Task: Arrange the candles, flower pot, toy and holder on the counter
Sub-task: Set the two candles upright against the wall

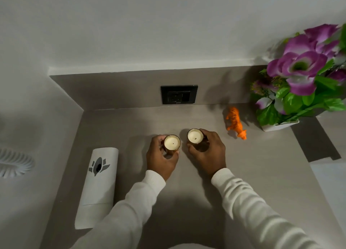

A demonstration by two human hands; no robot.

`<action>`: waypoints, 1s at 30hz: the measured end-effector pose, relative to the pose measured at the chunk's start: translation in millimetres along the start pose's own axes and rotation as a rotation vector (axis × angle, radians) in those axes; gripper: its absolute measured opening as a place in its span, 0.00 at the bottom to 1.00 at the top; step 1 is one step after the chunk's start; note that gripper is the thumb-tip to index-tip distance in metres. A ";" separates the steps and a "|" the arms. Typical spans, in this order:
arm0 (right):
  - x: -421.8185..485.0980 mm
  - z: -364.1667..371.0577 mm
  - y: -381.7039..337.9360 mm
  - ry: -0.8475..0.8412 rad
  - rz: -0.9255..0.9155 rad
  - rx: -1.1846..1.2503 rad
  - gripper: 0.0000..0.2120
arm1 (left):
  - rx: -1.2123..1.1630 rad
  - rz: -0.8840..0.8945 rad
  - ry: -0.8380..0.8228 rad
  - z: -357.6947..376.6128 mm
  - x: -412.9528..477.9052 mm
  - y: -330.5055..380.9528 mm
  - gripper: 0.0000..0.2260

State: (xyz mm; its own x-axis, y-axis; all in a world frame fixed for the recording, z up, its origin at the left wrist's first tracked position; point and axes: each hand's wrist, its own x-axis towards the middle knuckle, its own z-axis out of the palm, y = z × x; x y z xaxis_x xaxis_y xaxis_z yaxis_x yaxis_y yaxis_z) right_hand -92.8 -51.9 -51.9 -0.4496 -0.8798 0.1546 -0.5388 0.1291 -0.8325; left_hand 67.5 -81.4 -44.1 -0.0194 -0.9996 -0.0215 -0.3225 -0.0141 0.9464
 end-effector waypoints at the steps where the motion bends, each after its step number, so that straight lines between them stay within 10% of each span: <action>1: -1.9 1.5 0.5 0.008 0.011 -0.003 0.26 | -0.003 0.007 0.005 0.1 2.1 -0.7 0.28; 24: 50.0 18.6 -13.0 0.095 0.132 0.020 0.33 | 0.107 0.065 0.045 -17.0 99.4 14.8 0.34; 30: -35.4 36.7 -38.0 -0.351 -0.212 -0.144 0.26 | 0.536 0.062 0.203 -112.7 31.1 8.9 0.28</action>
State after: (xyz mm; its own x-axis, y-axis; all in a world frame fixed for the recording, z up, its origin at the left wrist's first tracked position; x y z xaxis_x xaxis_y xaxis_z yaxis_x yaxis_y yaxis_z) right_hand -30.3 -42.5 -45.2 -0.0623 -0.9927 0.1030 -0.6982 -0.0304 -0.7152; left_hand 170.8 -115.5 0.0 0.1115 -0.9837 0.1411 -0.7624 0.0065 0.6471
